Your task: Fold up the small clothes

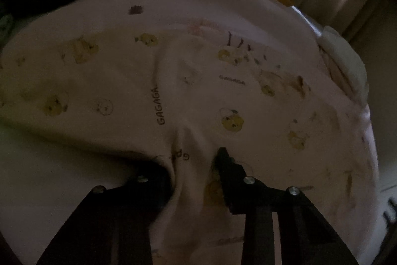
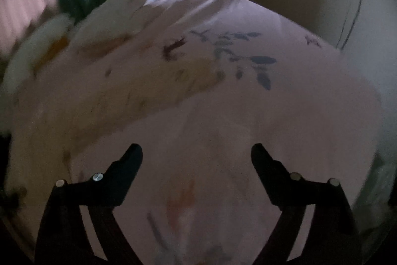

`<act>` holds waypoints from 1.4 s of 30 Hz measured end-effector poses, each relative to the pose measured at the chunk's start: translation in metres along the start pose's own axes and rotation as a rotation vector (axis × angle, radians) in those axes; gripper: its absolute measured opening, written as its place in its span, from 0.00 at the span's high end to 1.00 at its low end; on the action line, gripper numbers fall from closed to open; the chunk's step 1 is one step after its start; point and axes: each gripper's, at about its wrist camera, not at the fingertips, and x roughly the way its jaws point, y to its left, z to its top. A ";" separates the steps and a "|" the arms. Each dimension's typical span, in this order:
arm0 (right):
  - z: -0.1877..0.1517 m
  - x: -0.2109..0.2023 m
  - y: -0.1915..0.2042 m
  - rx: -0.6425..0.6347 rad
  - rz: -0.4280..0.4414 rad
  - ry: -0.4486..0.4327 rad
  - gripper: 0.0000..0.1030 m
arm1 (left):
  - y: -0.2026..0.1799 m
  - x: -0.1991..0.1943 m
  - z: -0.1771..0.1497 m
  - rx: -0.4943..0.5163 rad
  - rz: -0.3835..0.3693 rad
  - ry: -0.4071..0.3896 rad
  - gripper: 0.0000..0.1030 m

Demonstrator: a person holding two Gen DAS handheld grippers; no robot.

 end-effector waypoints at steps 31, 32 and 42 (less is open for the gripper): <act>0.100 0.113 0.102 0.399 0.548 0.083 0.94 | 0.027 0.002 -0.010 -0.099 -0.104 -0.138 0.79; 0.103 0.104 0.129 0.346 0.572 0.077 0.94 | 0.027 0.001 -0.009 -0.100 -0.104 -0.139 0.79; 0.083 0.070 0.394 -0.092 0.863 0.177 0.94 | 0.039 0.004 -0.011 -0.167 -0.132 -0.148 0.88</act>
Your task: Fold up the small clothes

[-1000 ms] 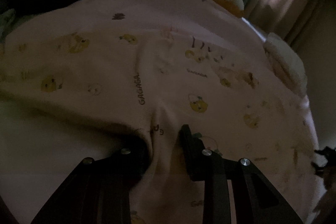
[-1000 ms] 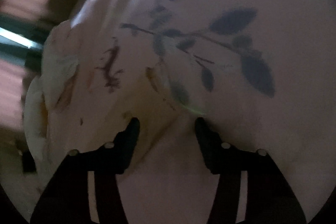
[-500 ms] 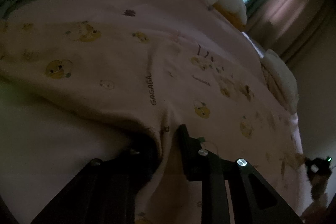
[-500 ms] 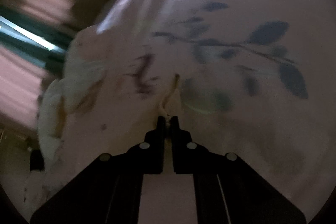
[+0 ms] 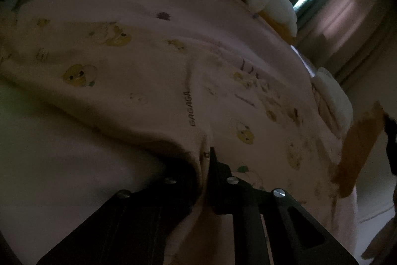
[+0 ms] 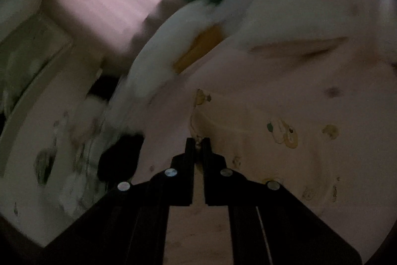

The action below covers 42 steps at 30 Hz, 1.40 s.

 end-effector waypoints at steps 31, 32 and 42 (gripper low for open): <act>-0.123 0.091 0.125 -0.868 -0.584 0.141 0.25 | 0.003 -0.003 0.002 -0.083 -0.033 0.019 0.88; -0.124 0.079 0.108 -0.901 -0.641 0.141 0.25 | 0.005 -0.003 0.003 -0.085 -0.036 0.019 0.88; -0.143 0.094 -0.046 -0.719 -0.823 0.270 0.82 | 0.005 -0.005 0.001 -0.085 -0.036 0.020 0.88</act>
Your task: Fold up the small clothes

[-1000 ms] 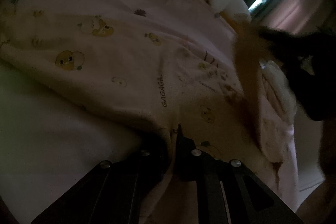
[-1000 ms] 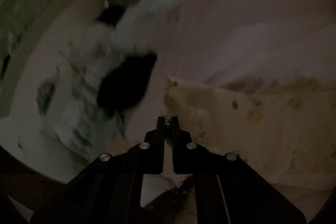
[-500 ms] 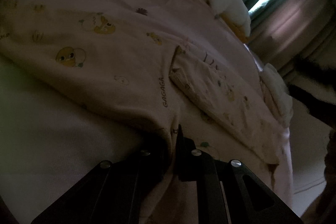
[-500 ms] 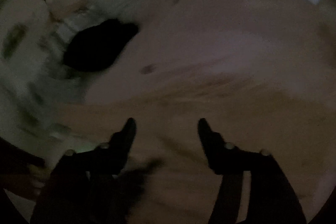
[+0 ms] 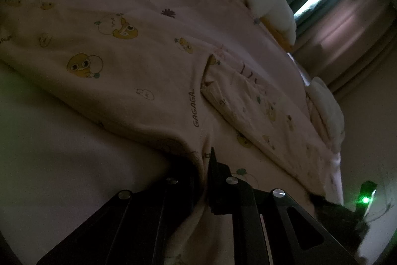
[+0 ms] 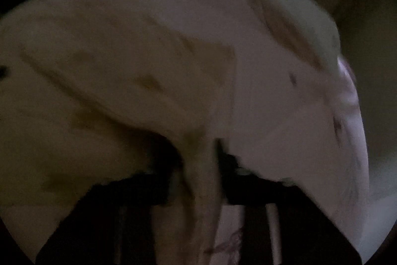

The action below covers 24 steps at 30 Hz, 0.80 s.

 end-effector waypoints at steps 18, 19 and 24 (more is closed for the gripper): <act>0.005 0.019 -0.029 0.276 0.109 -0.124 0.83 | 0.031 -0.048 0.028 -0.127 0.096 -0.078 0.79; 0.002 0.020 -0.032 0.281 0.114 -0.125 0.83 | 0.040 -0.062 0.038 -0.141 0.132 -0.107 0.72; -0.004 0.019 -0.037 0.306 0.145 -0.129 0.83 | 0.130 -0.148 0.076 -0.386 -0.010 -0.333 0.38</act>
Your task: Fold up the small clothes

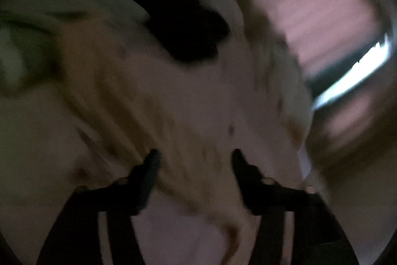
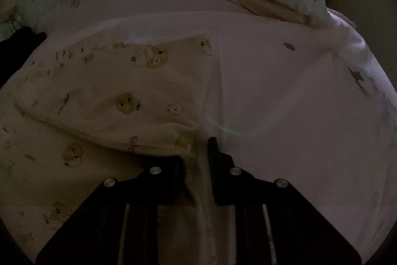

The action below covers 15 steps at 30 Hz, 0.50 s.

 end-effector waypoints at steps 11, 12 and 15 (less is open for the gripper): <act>-0.003 -0.002 0.008 -0.015 -0.019 -0.001 0.82 | 0.092 0.005 0.061 -0.229 0.017 0.044 0.38; -0.003 -0.002 0.008 -0.018 -0.022 -0.001 0.82 | 0.093 0.006 0.059 -0.225 0.024 0.044 0.38; -0.002 -0.002 0.007 -0.016 -0.020 0.000 0.82 | 0.086 0.011 0.059 -0.151 0.048 0.047 0.38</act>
